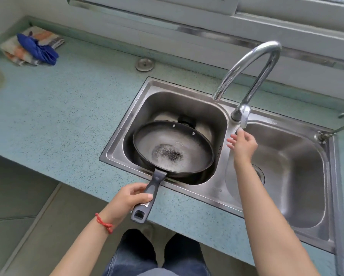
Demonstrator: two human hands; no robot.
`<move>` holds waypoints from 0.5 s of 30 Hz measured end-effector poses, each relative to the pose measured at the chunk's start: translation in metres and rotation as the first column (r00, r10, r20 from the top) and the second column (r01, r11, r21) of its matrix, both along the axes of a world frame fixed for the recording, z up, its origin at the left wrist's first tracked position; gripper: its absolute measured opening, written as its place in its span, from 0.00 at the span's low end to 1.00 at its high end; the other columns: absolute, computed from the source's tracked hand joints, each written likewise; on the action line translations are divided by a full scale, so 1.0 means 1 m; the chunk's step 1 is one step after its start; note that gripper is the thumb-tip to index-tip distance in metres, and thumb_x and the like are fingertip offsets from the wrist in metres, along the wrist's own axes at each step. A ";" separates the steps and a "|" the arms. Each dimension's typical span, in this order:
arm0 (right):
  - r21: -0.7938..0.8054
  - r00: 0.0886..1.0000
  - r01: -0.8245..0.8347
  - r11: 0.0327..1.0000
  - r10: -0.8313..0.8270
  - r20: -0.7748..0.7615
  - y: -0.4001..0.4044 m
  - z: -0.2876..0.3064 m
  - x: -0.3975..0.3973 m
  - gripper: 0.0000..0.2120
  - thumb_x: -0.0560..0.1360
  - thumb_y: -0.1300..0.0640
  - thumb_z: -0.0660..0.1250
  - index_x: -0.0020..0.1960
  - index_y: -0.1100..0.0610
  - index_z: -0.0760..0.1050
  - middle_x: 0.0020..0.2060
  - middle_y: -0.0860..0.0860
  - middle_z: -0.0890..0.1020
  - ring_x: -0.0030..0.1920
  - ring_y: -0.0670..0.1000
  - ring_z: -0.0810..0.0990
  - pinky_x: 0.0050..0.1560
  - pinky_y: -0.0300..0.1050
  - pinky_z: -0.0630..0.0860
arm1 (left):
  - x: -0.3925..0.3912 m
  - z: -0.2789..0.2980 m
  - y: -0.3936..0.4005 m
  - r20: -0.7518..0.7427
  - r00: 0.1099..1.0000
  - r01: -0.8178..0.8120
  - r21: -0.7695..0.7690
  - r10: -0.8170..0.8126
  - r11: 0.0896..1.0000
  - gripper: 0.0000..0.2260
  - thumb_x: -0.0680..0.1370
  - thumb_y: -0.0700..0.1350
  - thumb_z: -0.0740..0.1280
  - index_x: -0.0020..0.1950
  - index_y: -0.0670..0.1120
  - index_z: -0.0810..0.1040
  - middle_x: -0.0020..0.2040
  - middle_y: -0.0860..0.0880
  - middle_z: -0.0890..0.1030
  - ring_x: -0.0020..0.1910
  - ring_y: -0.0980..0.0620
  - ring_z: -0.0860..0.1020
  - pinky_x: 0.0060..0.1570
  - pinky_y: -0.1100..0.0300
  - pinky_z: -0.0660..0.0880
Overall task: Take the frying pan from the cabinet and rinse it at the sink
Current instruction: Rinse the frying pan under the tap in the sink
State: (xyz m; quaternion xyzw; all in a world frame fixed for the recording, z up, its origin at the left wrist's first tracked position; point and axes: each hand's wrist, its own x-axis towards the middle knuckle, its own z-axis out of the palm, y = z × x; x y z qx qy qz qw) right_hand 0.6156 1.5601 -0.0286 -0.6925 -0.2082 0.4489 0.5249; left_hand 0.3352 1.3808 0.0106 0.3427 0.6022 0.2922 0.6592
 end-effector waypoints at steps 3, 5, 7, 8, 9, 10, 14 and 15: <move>0.030 1.000 0.030 0.999 -0.030 0.005 0.022 -0.001 0.008 0.13 0.77 0.56 0.61 0.55 0.65 0.72 0.33 0.53 0.77 0.28 0.47 0.77 0.23 0.34 0.74 | 0.000 0.001 0.000 -0.005 1.000 -0.007 -0.009 0.007 1.000 0.28 0.56 0.52 0.72 0.52 0.39 0.79 0.46 0.41 0.83 0.45 0.47 0.81 0.43 0.64 0.78; 0.064 1.000 0.021 0.998 -0.022 0.018 0.033 -0.003 0.010 0.09 0.77 0.58 0.60 0.49 0.65 0.72 0.31 0.54 0.77 0.24 0.44 0.78 0.23 0.34 0.73 | 0.000 0.002 0.001 0.001 1.000 0.000 -0.021 0.000 1.000 0.28 0.56 0.51 0.72 0.51 0.39 0.79 0.46 0.41 0.83 0.44 0.49 0.81 0.41 0.64 0.77; 0.083 0.999 0.009 0.997 -0.012 0.036 0.039 -0.005 0.010 0.08 0.77 0.61 0.59 0.42 0.62 0.72 0.31 0.55 0.78 0.22 0.42 0.78 0.25 0.33 0.74 | 0.000 0.002 0.001 0.002 1.000 0.006 -0.039 -0.005 0.999 0.28 0.55 0.50 0.72 0.51 0.39 0.79 0.46 0.42 0.83 0.44 0.51 0.82 0.40 0.65 0.77; 0.088 0.999 0.013 0.996 -0.015 0.029 0.040 -0.006 0.010 0.09 0.77 0.61 0.59 0.39 0.60 0.71 0.31 0.55 0.78 0.22 0.42 0.78 0.26 0.33 0.75 | -0.001 0.001 0.001 0.000 1.000 0.007 -0.047 -0.007 0.999 0.28 0.55 0.50 0.72 0.52 0.38 0.78 0.47 0.41 0.83 0.44 0.51 0.82 0.40 0.65 0.77; 0.092 1.000 0.023 0.995 -0.024 0.011 0.040 -0.007 0.009 0.11 0.77 0.62 0.59 0.37 0.59 0.71 0.30 0.55 0.78 0.22 0.42 0.78 0.27 0.33 0.75 | -0.001 0.001 0.001 -0.004 1.000 0.008 -0.054 -0.008 0.998 0.29 0.55 0.50 0.72 0.52 0.38 0.78 0.48 0.40 0.83 0.45 0.51 0.82 0.40 0.65 0.76; 0.098 0.999 0.033 0.995 -0.032 -0.010 0.041 -0.008 0.008 0.11 0.77 0.62 0.58 0.36 0.59 0.71 0.30 0.54 0.78 0.22 0.42 0.78 0.28 0.34 0.76 | -0.001 0.001 0.002 -0.007 1.000 0.007 -0.058 -0.007 0.998 0.29 0.55 0.50 0.73 0.53 0.37 0.78 0.48 0.39 0.83 0.45 0.50 0.82 0.40 0.65 0.76; 0.112 0.997 0.035 0.993 -0.027 -0.067 0.044 -0.007 -0.006 0.12 0.77 0.62 0.58 0.35 0.60 0.71 0.30 0.55 0.78 0.22 0.42 0.78 0.26 0.32 0.75 | -0.001 0.001 0.003 -0.009 1.000 0.012 -0.071 -0.013 0.997 0.30 0.55 0.50 0.73 0.53 0.37 0.78 0.50 0.38 0.82 0.46 0.50 0.81 0.41 0.65 0.77; 0.115 0.997 0.033 0.993 -0.024 -0.078 0.046 -0.006 -0.011 0.12 0.77 0.62 0.58 0.35 0.60 0.71 0.30 0.55 0.78 0.21 0.42 0.78 0.26 0.32 0.75 | -0.001 0.001 0.003 -0.011 1.000 0.016 -0.074 -0.017 0.997 0.30 0.55 0.50 0.73 0.53 0.37 0.77 0.51 0.37 0.82 0.47 0.49 0.81 0.42 0.65 0.77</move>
